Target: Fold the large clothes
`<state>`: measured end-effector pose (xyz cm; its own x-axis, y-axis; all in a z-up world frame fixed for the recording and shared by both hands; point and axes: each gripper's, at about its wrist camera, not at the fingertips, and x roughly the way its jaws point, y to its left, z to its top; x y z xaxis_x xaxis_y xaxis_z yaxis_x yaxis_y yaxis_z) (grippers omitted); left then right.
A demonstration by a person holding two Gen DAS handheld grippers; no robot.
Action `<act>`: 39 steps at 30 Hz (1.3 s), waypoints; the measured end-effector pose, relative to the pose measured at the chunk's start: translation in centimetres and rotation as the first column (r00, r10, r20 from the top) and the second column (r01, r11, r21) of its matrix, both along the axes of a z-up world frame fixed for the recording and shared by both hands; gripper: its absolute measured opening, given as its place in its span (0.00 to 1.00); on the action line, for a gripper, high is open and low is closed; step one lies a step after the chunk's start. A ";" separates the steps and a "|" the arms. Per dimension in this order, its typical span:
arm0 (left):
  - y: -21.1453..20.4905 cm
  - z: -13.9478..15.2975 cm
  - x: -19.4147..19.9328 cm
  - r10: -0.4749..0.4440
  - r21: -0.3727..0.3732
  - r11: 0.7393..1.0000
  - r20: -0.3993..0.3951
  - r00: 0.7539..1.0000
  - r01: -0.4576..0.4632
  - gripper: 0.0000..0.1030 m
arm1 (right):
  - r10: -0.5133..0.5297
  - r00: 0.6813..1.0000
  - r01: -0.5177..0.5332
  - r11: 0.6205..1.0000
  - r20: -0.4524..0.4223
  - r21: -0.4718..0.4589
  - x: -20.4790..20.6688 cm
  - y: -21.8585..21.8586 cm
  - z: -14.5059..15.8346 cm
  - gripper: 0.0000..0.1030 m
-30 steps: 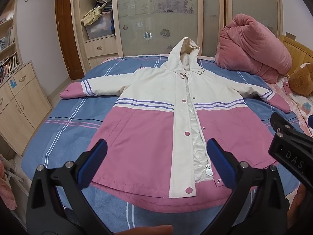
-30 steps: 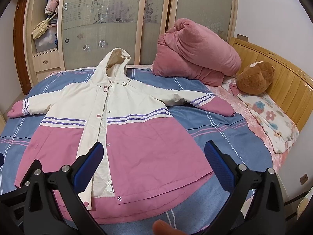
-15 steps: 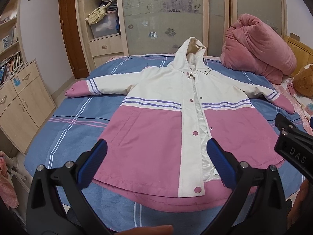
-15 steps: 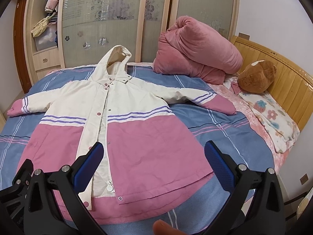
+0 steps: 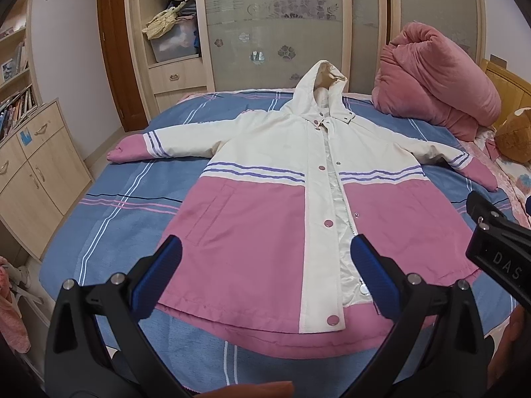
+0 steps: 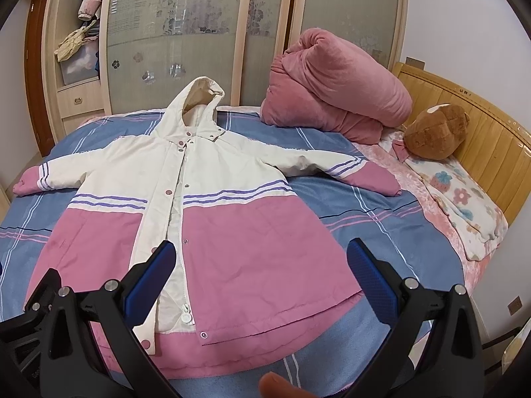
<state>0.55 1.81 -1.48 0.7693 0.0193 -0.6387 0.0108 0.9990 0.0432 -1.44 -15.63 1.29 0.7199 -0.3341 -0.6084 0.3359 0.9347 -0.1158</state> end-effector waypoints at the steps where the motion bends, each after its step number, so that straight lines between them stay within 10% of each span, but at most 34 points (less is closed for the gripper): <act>1: -0.1 0.0 0.0 0.000 0.001 1.000 -0.001 1.000 0.000 0.98 | 0.000 1.000 -0.001 1.000 -0.002 -0.001 0.0 0.0 -0.1 0.99; 24: -0.3 -1.4 1.4 0.002 -0.005 1.000 -0.034 0.999 -0.003 0.98 | 0.033 0.999 -0.033 0.999 0.013 -0.003 0.5 -0.1 -1.2 0.99; 39: -1.7 -6.3 7.1 -0.047 -0.046 0.998 -0.234 0.971 0.037 0.84 | -0.103 0.994 0.086 0.941 0.036 0.327 3.8 -14.5 -3.5 0.99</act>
